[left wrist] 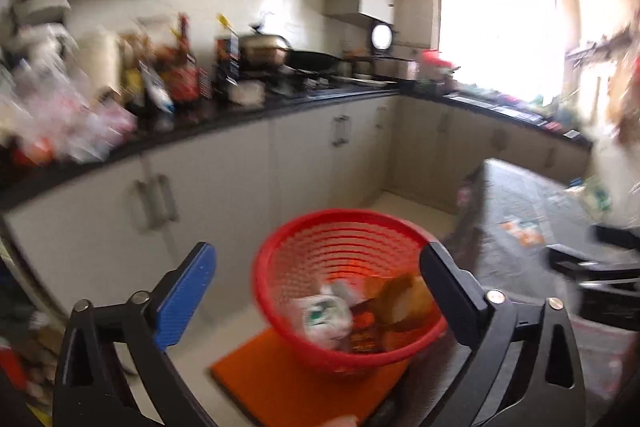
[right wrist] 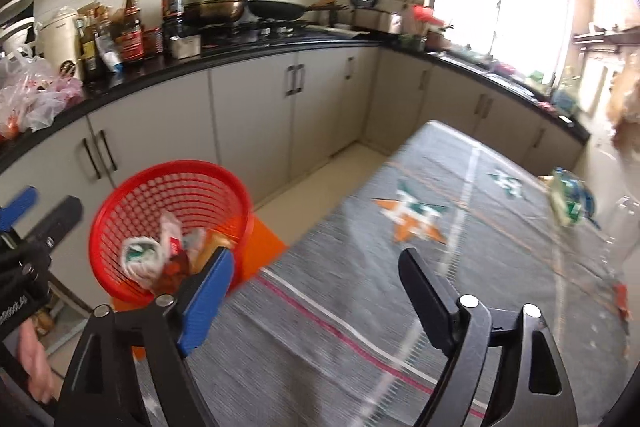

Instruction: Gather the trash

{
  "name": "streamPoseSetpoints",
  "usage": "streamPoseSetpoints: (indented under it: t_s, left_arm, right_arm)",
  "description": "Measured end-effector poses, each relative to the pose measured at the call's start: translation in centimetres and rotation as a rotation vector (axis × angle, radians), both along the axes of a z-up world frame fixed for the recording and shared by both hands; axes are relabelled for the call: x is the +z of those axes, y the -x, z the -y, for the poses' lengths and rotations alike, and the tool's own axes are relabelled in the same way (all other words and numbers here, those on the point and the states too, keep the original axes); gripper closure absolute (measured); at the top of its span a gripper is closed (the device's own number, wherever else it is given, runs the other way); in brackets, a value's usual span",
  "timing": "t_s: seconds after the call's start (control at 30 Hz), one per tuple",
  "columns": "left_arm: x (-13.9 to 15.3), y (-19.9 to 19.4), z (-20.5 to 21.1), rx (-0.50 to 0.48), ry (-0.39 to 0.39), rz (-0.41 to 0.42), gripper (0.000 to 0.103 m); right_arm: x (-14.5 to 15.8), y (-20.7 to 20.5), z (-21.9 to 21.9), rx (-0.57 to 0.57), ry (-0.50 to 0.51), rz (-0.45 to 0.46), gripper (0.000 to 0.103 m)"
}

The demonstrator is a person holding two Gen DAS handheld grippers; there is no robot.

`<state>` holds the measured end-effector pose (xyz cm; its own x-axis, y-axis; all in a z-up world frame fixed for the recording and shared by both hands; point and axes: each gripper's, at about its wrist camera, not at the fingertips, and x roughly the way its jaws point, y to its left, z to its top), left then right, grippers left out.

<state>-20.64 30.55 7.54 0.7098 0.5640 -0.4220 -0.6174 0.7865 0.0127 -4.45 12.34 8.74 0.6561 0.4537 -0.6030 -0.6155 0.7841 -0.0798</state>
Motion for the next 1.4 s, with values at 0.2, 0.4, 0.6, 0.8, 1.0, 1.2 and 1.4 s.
streamPoseSetpoints:
  t_s: [0.2,0.4,0.6,0.8,1.0,1.2,1.4]
  left_arm:
    - [0.5,1.3,3.6,0.024,-0.109,-0.060,0.000]
    - [1.0,4.2,8.1,0.052,-0.141,-0.057,0.000]
    - [1.1,5.2,12.6,-0.016,-0.143,-0.037,0.000]
    - [1.2,4.8,14.1,-0.075,-0.105,-0.037,0.000]
    - [0.6,4.6,14.2,-0.104,-0.103,-0.047,0.000]
    - [0.0,4.7,13.4,-0.119,-0.080,-0.046,0.000]
    - [-0.7,4.4,13.1,-0.140,-0.052,-0.053,0.000]
  right_arm:
    - [0.0,2.5,4.5,-0.042,0.004,0.048,0.008]
    - [-0.4,6.3,10.2,-0.097,-0.003,0.081,0.006]
    - [-0.5,10.4,15.8,-0.183,-0.040,0.126,0.000]
    - [-0.7,11.7,18.4,-0.222,-0.055,0.131,0.000]
    - [-1.3,11.1,18.5,-0.246,-0.072,0.091,0.000]
    - [-1.6,11.4,17.4,-0.228,-0.055,0.088,0.000]
    - [-1.9,11.1,17.2,-0.231,-0.055,0.063,0.000]
